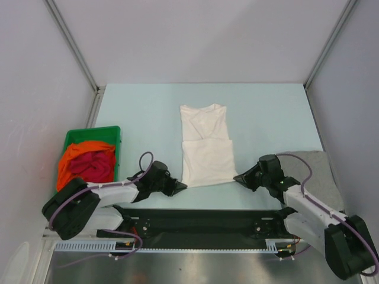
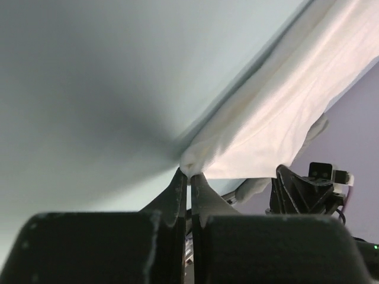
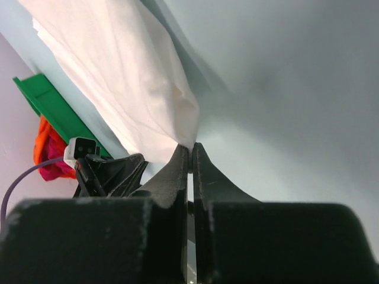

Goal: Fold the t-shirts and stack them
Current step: Fold the tshirt

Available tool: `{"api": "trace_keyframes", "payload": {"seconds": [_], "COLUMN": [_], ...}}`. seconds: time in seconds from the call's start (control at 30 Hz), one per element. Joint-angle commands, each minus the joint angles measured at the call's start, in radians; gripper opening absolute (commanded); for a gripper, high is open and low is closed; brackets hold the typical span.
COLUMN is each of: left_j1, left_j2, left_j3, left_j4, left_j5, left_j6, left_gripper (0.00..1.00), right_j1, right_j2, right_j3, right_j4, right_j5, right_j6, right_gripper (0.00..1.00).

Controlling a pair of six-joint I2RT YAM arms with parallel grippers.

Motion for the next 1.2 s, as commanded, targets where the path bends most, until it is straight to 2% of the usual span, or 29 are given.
{"api": "trace_keyframes", "payload": {"seconds": [0.0, 0.17, 0.33, 0.4, 0.43, 0.47, 0.5, 0.53, 0.7, 0.87, 1.17], "left_j1": [-0.057, -0.171, -0.171, -0.130, -0.107, -0.087, -0.039, -0.016, 0.116, 0.193, 0.329], "left_j2": [-0.091, -0.226, -0.331, -0.326, -0.285, -0.285, -0.224, -0.193, 0.008, 0.157, 0.428], "left_j3": [-0.019, -0.008, 0.105, 0.187, 0.258, 0.259, 0.329, 0.365, 0.582, 0.802, 1.056], "left_j4": [-0.194, -0.314, -0.520, -0.576, -0.612, -0.612, -0.624, -0.630, -0.620, -0.633, -0.617], "left_j5": [-0.060, -0.066, -0.129, -0.183, -0.200, -0.203, -0.198, -0.192, -0.177, -0.177, -0.082], "left_j6": [-0.044, -0.133, -0.045, 0.024, 0.116, 0.162, 0.208, 0.294, 0.503, 0.601, 0.710], "left_gripper": [0.00, 0.00, 0.00, 0.00, 0.00, 0.00, 0.00, 0.00, 0.01, 0.00, 0.00], "right_j1": [0.049, 0.159, 0.144, 0.071, 0.042, 0.011, -0.036, -0.054, -0.107, -0.138, -0.163], "right_j2": [-0.099, -0.274, -0.293, -0.196, -0.122, -0.078, -0.043, -0.012, 0.265, 0.482, 0.810], "right_j3": [-0.010, -0.034, 0.052, 0.127, 0.155, 0.192, 0.227, 0.308, 0.540, 0.731, 1.064], "right_j4": [-0.243, -0.377, -0.457, -0.451, -0.433, -0.432, -0.422, -0.416, -0.361, -0.288, -0.279], "right_j5": [0.063, 0.082, 0.100, 0.082, 0.060, 0.053, 0.048, 0.051, 0.030, -0.038, -0.072], "right_j6": [0.054, 0.134, 0.055, -0.023, -0.109, -0.155, -0.191, -0.220, -0.369, -0.417, -0.460], "right_gripper": [0.00, 0.00, 0.00, 0.00, 0.00, 0.00, 0.00, 0.00, 0.00, 0.00, 0.00]}}
